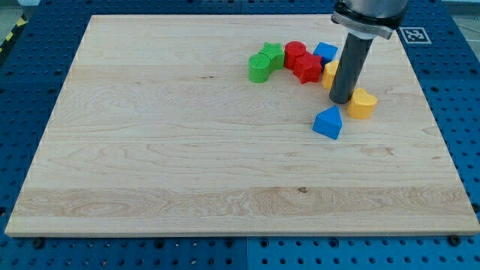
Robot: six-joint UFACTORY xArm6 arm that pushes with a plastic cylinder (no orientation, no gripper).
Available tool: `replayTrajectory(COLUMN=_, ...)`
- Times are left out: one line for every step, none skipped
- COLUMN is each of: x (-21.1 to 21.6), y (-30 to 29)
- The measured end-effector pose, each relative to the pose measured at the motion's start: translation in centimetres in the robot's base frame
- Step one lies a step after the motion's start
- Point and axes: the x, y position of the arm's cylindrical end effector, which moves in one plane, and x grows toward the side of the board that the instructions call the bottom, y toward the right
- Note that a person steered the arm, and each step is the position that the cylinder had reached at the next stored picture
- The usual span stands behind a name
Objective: Push blue cube along with yellow hexagon towards yellow heart
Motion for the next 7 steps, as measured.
replayTrajectory(x=-2.4, y=1.2)
replayTrajectory(x=-7.1, y=1.9)
replayTrajectory(x=-9.9, y=2.6)
replayTrajectory(x=-14.5, y=2.7)
replayTrajectory(x=-18.1, y=-0.1)
replayTrajectory(x=-17.6, y=-4.5)
replayTrajectory(x=-16.3, y=-5.3)
